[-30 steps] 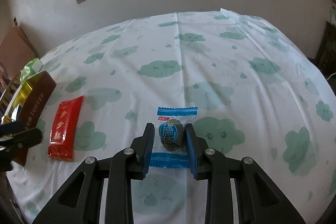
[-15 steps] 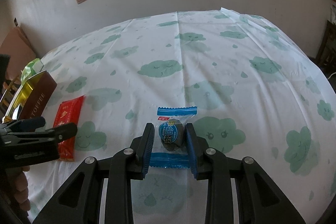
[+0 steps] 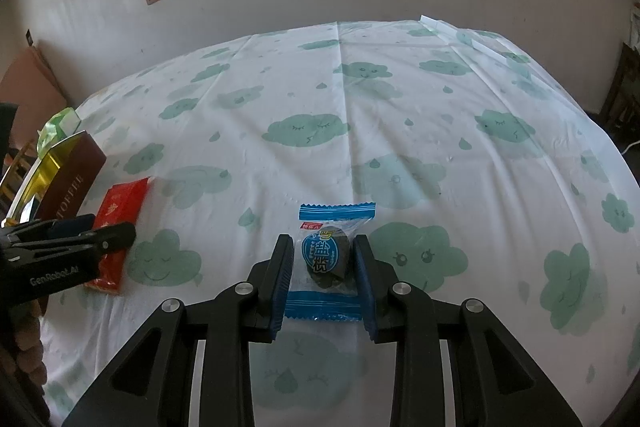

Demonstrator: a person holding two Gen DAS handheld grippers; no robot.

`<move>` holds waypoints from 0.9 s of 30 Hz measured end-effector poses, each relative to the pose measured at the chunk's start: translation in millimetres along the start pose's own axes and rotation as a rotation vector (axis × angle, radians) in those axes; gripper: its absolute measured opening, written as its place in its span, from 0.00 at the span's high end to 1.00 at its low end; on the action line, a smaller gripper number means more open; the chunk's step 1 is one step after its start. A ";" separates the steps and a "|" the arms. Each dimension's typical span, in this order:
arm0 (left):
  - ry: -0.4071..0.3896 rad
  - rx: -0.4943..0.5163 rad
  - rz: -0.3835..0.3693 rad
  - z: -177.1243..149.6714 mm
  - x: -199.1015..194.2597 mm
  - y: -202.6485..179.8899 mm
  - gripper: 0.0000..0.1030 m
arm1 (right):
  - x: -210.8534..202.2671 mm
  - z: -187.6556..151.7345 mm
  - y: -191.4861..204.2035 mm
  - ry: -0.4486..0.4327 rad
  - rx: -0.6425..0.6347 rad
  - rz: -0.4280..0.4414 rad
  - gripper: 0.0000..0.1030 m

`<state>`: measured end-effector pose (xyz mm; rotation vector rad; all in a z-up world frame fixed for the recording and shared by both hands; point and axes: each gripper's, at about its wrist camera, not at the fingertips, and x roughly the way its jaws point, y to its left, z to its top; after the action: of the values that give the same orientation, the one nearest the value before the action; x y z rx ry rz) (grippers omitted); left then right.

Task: Organize snacks
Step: 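Grasp the red cake pack with the left gripper while the right holds the candy, then carry the red cake pack into the tin box and open the left gripper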

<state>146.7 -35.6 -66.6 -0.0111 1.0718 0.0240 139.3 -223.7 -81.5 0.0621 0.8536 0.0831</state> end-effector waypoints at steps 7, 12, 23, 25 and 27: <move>-0.002 0.009 -0.004 -4.3 -3.5 3.3 0.59 | 1.1 0.2 1.3 0.001 -0.004 -0.011 0.69; 0.003 0.011 -0.005 -11.1 -8.3 6.4 0.60 | 1.3 0.2 2.0 0.001 -0.004 -0.018 0.69; 0.010 0.033 -0.002 -28.3 -18.5 10.1 0.60 | 2.8 0.3 5.8 0.002 -0.006 -0.036 0.69; 0.012 0.037 0.002 -31.2 -20.2 10.4 0.60 | 3.0 0.1 4.8 0.003 -0.007 -0.038 0.69; 0.011 0.041 0.004 -34.1 -23.3 10.9 0.61 | 3.4 0.1 5.1 0.003 -0.008 -0.041 0.69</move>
<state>105.4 -25.7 -62.4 0.0276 1.0827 0.0056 141.4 -218.3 -83.6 0.0372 0.8569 0.0478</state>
